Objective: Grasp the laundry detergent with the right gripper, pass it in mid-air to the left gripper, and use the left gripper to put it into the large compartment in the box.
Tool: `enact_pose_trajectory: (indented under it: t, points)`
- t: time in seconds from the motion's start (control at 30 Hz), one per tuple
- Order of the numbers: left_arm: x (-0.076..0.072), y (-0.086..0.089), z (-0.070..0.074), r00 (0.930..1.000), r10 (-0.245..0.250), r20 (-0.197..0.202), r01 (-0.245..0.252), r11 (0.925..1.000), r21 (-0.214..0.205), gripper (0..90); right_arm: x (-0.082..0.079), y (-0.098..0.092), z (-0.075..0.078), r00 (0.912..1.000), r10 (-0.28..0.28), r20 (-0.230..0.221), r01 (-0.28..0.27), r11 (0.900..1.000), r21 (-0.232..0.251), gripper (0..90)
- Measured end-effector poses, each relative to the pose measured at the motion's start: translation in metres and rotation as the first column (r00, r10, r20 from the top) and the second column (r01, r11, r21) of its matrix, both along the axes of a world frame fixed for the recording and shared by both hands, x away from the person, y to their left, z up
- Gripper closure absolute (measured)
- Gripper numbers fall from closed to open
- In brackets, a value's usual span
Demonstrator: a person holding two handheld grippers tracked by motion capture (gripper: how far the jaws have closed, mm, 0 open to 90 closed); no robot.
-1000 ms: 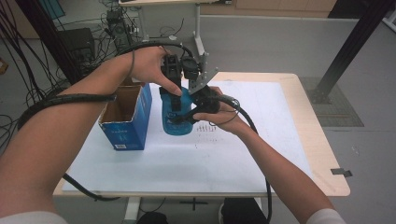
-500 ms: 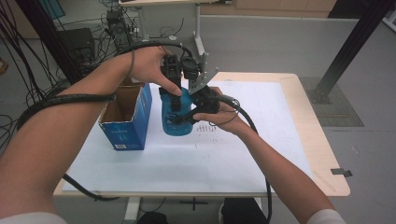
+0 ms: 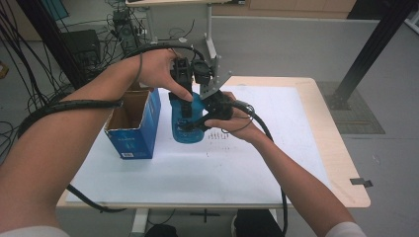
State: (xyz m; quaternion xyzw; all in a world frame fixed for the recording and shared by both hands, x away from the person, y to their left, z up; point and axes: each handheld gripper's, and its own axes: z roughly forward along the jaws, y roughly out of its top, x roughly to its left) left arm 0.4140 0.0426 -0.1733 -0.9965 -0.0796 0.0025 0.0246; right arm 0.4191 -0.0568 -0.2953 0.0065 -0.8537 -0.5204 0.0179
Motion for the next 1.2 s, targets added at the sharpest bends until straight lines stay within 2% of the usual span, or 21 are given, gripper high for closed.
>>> enact_pose_trajectory:
  t: [0.33, 0.73, 0.83, 0.87, 1.2]
  points:
    - [0.0002, 0.0003, -0.0003, 1.0, 0.0, 0.002, 0.0, 1.0, -0.003, 37.6, 0.0007, -0.0004, -0.0002, 0.9999, -0.007, 0.007, 0.007, 1.0, 0.0, 40.2]
    - [0.001, -0.0003, 0.0004, 0.9999, -0.011, 0.007, 0.011, 0.9999, -0.007, 37.6, 0.0017, -0.0013, -0.0008, 0.9998, -0.016, -0.01, 0.016, 0.9999, 0.0, 38.8]
    - [0.001, -0.0008, 0.0013, 0.9999, -0.013, 0.008, 0.013, 0.9999, -0.004, 37.6, 0.003, -0.0016, -0.0012, 0.9997, -0.024, -0.001, 0.024, 0.9997, 0.0, 38.3]
    - [0.0012, -0.0007, 0.0013, 0.9999, -0.012, 0.01, 0.012, 0.9999, -0.008, 37.7, 0.0031, -0.0021, -0.0011, 0.9997, -0.023, -0.011, 0.023, 0.9997, 0.004, 38.2]
    - [0.0011, -0.002, 0.001, 0.9999, -0.014, 0.008, 0.014, 0.9999, -0.006, 37.7, 0.003, -0.0031, -0.0011, 0.9996, -0.027, 0.002, 0.027, 0.9996, 0.001, 38.1]
